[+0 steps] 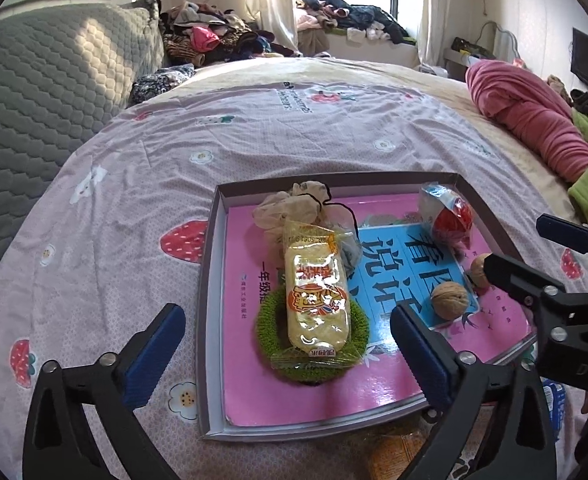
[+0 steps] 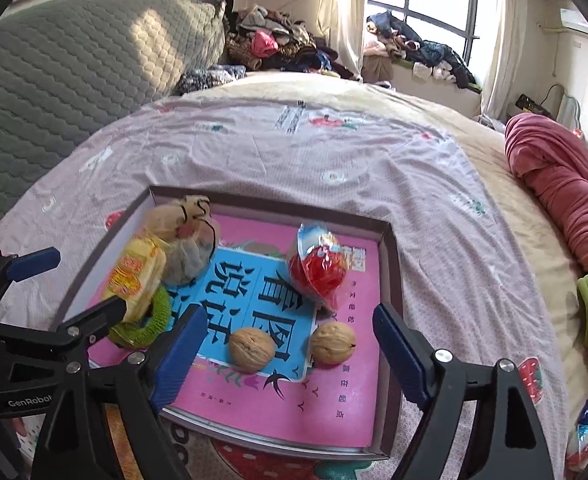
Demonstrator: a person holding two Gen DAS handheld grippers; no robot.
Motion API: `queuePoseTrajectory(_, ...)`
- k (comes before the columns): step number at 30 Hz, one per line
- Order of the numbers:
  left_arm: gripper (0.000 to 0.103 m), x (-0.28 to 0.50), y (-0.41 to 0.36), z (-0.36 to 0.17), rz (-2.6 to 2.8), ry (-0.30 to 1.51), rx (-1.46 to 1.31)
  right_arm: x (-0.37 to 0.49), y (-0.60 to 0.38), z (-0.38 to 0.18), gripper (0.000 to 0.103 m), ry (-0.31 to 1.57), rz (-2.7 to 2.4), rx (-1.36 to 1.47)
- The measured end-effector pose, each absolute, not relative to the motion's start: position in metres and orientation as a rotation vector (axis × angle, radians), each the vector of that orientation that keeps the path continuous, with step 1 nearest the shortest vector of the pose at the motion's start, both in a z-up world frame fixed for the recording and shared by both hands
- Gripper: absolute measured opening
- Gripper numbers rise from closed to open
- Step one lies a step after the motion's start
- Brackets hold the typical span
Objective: Organize objects
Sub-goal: 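Withdraw both tools from the tray toward the biscuit pack and blue packet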
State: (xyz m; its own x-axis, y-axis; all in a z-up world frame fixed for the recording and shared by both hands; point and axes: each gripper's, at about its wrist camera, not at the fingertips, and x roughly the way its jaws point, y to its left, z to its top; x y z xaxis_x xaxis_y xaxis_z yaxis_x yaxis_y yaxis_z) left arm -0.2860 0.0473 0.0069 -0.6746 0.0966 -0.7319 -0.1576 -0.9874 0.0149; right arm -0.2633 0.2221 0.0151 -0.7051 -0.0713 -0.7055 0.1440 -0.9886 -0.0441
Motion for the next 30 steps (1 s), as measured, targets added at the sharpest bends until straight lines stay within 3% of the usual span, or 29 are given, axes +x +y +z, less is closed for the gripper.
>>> queuePoseTrajectory(20,0.102,-0.241,0.041,0.039,2.789,0.1,-1.138,-0.205,0.227,0.082,0.092,0.148,-2.909,0.939)
queuePoseTrajectory(30,0.102,-0.196,0.04,0.081,2.824,0.106,-1.092,-0.153,0.23,0.111,0.093,0.2,-2.931,0.905)
